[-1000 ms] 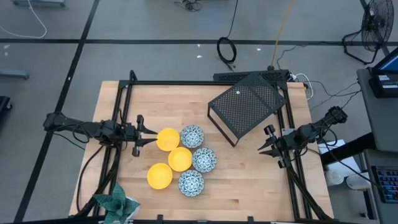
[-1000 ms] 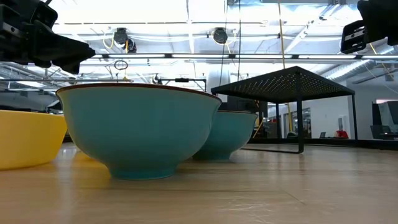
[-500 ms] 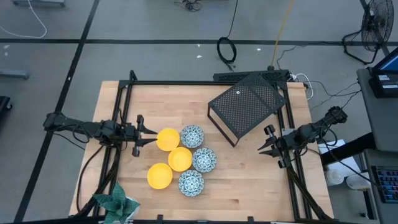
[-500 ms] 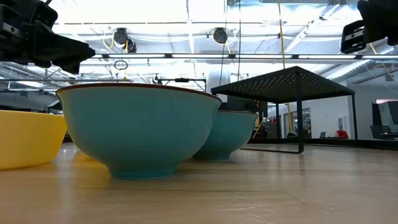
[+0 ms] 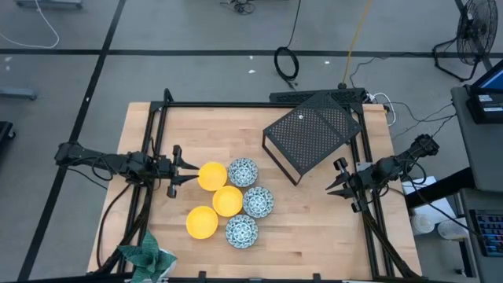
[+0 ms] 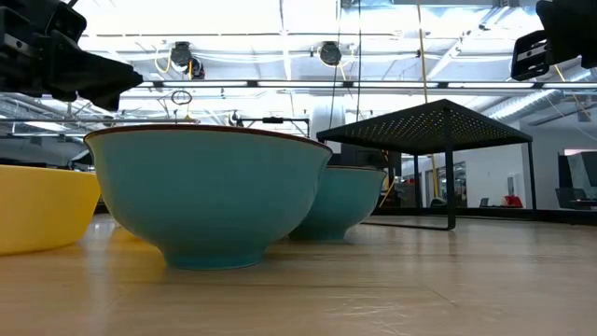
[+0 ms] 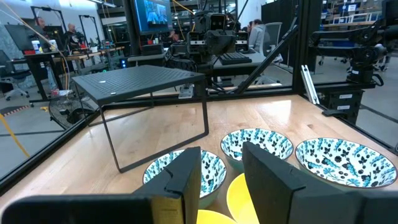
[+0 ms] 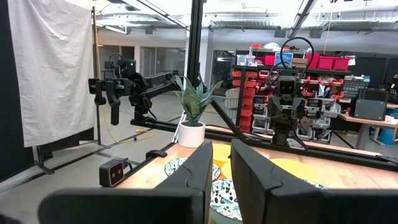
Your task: Pick & Place Mini bowls
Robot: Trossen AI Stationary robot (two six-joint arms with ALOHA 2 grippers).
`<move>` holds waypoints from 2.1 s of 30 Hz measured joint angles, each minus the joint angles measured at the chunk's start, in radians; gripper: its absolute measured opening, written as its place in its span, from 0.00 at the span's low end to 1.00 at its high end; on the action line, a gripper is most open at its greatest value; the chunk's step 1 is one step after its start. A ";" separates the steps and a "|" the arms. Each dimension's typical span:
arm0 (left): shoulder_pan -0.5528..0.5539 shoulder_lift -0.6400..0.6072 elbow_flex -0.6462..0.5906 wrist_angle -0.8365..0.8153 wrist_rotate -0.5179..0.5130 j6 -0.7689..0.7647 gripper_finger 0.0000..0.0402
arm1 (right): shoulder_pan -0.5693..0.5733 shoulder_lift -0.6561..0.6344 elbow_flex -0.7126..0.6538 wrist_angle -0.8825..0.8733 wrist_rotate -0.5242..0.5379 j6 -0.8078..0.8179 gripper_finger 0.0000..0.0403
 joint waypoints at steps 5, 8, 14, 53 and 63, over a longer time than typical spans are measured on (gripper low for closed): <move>0.000 0.000 0.000 0.000 0.000 0.000 0.30 | 0.000 0.000 0.000 0.000 0.000 0.000 0.11; 0.000 0.000 0.000 0.000 0.000 0.000 0.30 | 0.000 0.000 0.000 0.000 0.000 0.000 0.11; 0.000 0.000 0.000 0.000 0.000 0.000 0.30 | 0.000 0.000 0.000 0.000 0.000 0.000 0.11; 0.166 0.559 0.416 -0.826 -0.021 -0.801 0.63 | 0.000 0.000 0.000 0.001 0.000 0.000 0.11; 0.214 0.888 0.417 -0.747 -0.028 -0.812 0.69 | 0.000 0.000 0.000 0.000 0.000 0.000 0.11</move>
